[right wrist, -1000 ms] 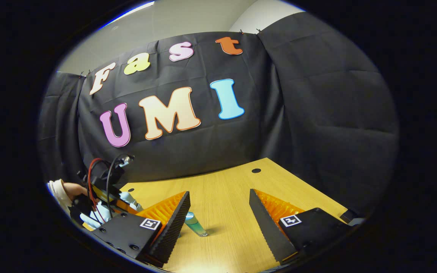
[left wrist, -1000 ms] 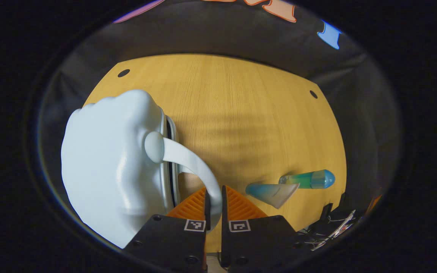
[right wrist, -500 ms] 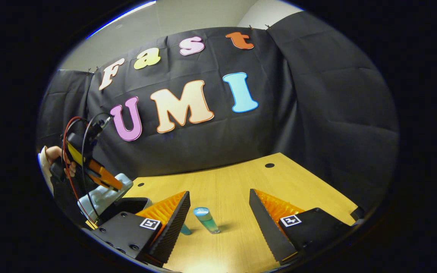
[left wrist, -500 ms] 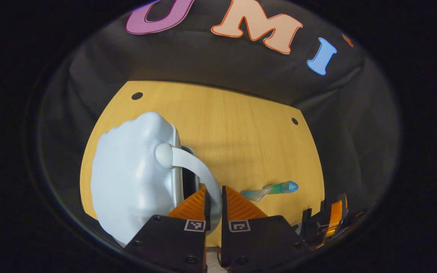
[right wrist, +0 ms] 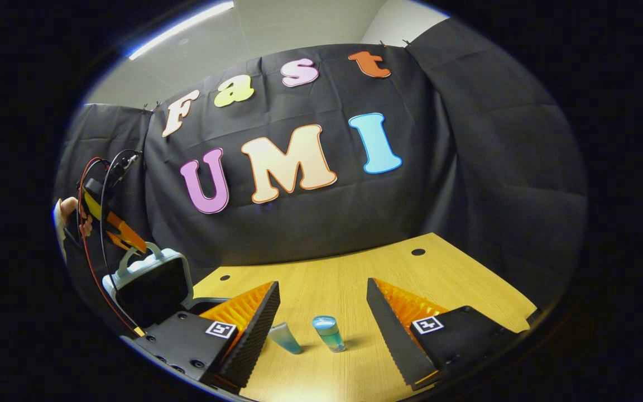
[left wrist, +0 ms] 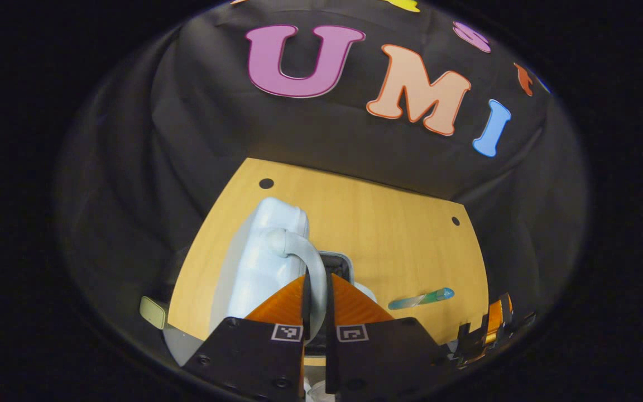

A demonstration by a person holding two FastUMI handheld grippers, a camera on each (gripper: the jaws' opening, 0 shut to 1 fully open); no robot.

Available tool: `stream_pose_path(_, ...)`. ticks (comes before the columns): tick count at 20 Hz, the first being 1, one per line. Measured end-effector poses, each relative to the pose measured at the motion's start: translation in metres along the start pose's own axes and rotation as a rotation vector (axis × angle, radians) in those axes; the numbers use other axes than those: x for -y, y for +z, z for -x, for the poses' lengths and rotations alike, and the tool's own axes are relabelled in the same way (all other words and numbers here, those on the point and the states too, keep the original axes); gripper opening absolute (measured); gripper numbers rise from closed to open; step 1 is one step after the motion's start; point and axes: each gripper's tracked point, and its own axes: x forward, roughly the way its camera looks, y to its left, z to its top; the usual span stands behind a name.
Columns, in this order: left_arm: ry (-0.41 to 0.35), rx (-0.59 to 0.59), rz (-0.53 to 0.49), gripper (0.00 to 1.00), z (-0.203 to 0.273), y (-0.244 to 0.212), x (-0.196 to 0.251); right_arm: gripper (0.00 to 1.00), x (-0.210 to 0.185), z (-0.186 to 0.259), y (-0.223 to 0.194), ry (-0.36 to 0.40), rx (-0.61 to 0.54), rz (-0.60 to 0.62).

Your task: First open the suitcase, pack the skin care products into it, and then close the suitcase.

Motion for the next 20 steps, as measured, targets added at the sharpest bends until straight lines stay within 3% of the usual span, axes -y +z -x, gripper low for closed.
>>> stream_pose_path(4, 0.029, 0.033, 0.062, 0.08, 0.021, 0.007, -0.042, 0.98, -0.012, -0.001, -0.001, 0.017, -0.007, 0.004)
stream_pose_path(7, 0.107, 0.057, 0.064, 0.08, 0.034, 0.010, -0.089, 0.98, -0.022, -0.002, 0.001, 0.024, -0.004, 0.009)
stream_pose_path(11, 0.142, 0.059, 0.066, 0.08, 0.044, 0.008, -0.128, 0.98, -0.036, -0.003, 0.005, 0.019, 0.007, 0.013)
stream_pose_path(16, 0.200, 0.065, -0.003, 0.08, 0.038, 0.004, -0.184, 0.98, -0.054, 0.001, 0.009, 0.006, 0.039, 0.042)
stream_pose_path(20, 0.241, 0.042, 0.051, 0.08, 0.028, -0.010, -0.221, 0.98, -0.063, 0.001, 0.009, -0.002, 0.043, 0.034)
